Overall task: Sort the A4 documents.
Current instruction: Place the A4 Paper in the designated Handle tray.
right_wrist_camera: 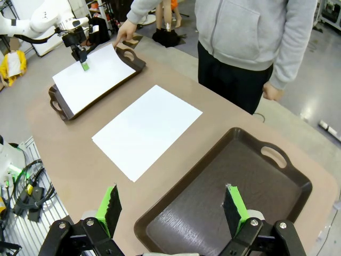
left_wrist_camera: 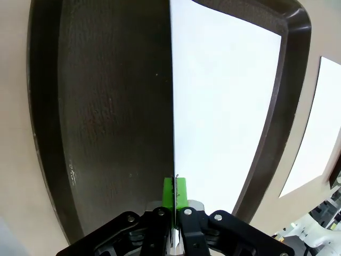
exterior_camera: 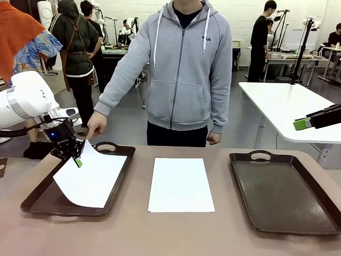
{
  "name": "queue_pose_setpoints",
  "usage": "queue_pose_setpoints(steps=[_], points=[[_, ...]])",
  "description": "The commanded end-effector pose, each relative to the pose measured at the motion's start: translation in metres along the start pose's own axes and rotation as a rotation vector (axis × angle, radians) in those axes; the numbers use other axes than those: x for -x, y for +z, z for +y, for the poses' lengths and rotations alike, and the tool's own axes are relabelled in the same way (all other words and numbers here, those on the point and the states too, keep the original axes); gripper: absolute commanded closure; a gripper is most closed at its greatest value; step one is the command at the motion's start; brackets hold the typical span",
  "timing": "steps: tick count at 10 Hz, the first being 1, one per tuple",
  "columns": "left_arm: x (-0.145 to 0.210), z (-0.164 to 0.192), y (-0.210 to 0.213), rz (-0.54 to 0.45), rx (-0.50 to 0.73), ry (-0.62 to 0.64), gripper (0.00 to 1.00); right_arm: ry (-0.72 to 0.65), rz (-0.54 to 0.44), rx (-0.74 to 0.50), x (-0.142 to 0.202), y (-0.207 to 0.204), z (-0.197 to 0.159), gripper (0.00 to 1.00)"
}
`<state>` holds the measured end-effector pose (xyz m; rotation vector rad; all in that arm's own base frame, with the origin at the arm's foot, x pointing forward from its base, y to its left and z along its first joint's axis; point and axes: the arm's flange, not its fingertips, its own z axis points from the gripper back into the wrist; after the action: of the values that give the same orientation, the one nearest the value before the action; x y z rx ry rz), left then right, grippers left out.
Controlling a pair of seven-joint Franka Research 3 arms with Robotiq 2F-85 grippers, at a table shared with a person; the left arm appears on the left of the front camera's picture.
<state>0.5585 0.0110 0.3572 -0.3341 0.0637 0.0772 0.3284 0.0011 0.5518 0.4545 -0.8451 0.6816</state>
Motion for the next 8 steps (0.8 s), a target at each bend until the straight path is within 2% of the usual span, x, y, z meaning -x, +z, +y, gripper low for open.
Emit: queue_pose_setpoints(steps=[1,4,5,6,7,8], points=[[-0.009,-0.006,-0.002,-0.018,0.003,-0.004,0.99,0.000,-0.005,-0.016,0.001,-0.002,-0.001,0.00],[-0.010,-0.006,-0.009,-0.023,-0.060,0.030,0.99,0.000,-0.005,-0.016,0.001,-0.002,-0.001,0.00],[-0.009,-0.005,-0.010,-0.024,-0.061,0.033,0.81,0.000,-0.005,-0.016,0.001,-0.002,-0.001,0.00],[-0.009,-0.007,-0.011,-0.028,-0.063,0.034,0.81,0.000,-0.005,-0.016,0.001,-0.002,-0.001,0.00],[-0.008,-0.007,-0.013,-0.029,-0.066,0.039,0.62,0.000,-0.005,-0.016,0.001,-0.002,-0.001,0.00],[-0.008,-0.005,-0.015,-0.030,-0.074,0.054,0.79,0.000,-0.005,-0.016,0.001,-0.002,-0.001,0.00]])
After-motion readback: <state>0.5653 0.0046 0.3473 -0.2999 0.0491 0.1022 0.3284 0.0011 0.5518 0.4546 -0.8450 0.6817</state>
